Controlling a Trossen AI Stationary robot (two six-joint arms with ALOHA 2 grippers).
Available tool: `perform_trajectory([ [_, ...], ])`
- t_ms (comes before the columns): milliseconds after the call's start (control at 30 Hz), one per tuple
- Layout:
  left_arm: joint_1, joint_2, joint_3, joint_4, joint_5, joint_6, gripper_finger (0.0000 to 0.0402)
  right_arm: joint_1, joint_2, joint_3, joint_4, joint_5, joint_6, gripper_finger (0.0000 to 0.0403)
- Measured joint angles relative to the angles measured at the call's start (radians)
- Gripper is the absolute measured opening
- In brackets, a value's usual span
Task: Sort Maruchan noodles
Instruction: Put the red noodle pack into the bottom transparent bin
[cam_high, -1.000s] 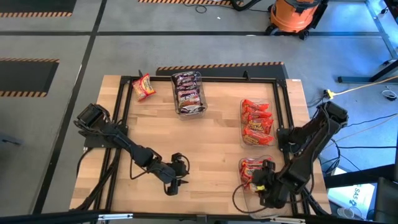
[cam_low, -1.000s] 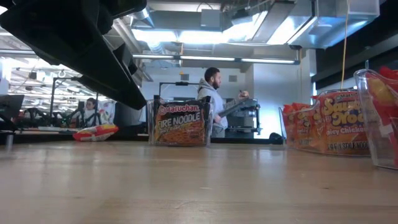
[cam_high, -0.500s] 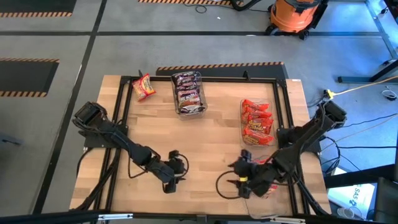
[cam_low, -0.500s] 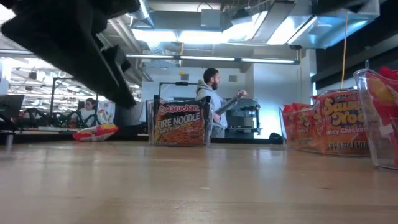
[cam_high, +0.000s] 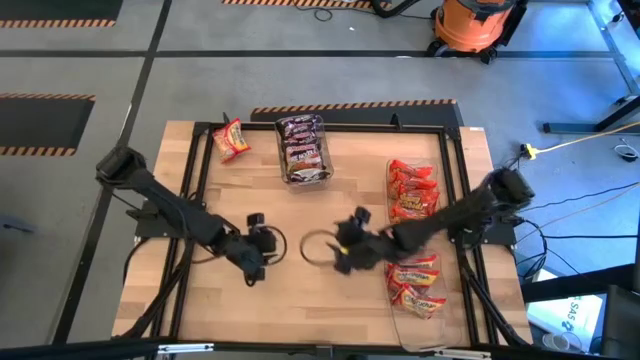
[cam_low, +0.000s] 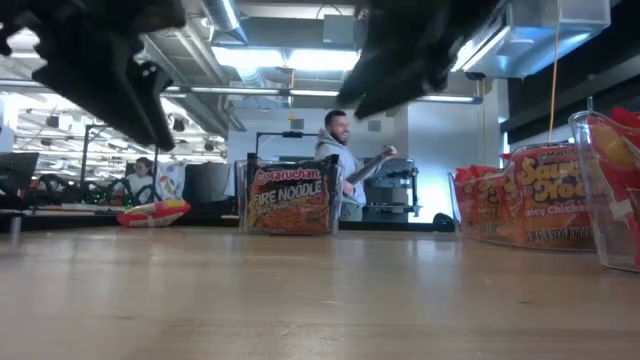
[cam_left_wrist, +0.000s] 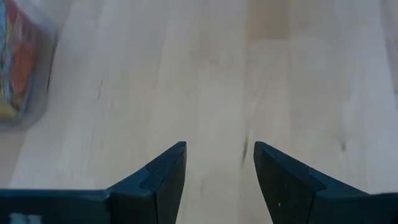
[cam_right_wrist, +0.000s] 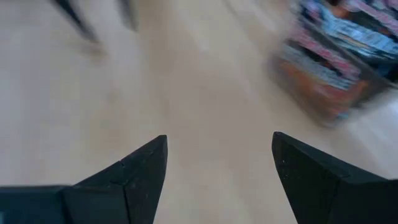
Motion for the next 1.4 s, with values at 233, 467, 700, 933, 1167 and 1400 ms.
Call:
perform_trajectory([
  [233, 0.131, -0.188, -0.158, 0.020, 0.068, -0.025, 0.0185, -0.144, 0.037, -0.002, -0.015, -0.065, -0.131, 0.0269],
  [467, 0.254, -0.316, -0.232, 0.029, 0.009, -0.072, 0.0185, -0.169, 0.037, -0.002, -0.026, -0.082, -0.135, 0.0269],
  [700, 0.371, -0.322, -0.146, -0.087, -0.099, -0.077, 0.0185, -0.141, 0.037, -0.029, 0.013, -0.098, -0.126, 0.0269],
  [933, 0.765, -0.317, -0.016, -0.335, -0.139, 0.017, 0.0185, -0.128, 0.037, -0.073, 0.075, -0.098, -0.097, 0.0269],
  [1167, 1.186, -0.249, -0.006, -0.314, -0.079, 0.179, 0.0185, -0.129, 0.037, -0.091, 0.120, -0.098, -0.098, 0.0269],
  [1400, 1.374, -0.051, 0.007, -0.256, -0.037, 0.330, 0.0185, -0.129, 0.037, -0.091, 0.121, -0.096, -0.126, 0.0269],
])
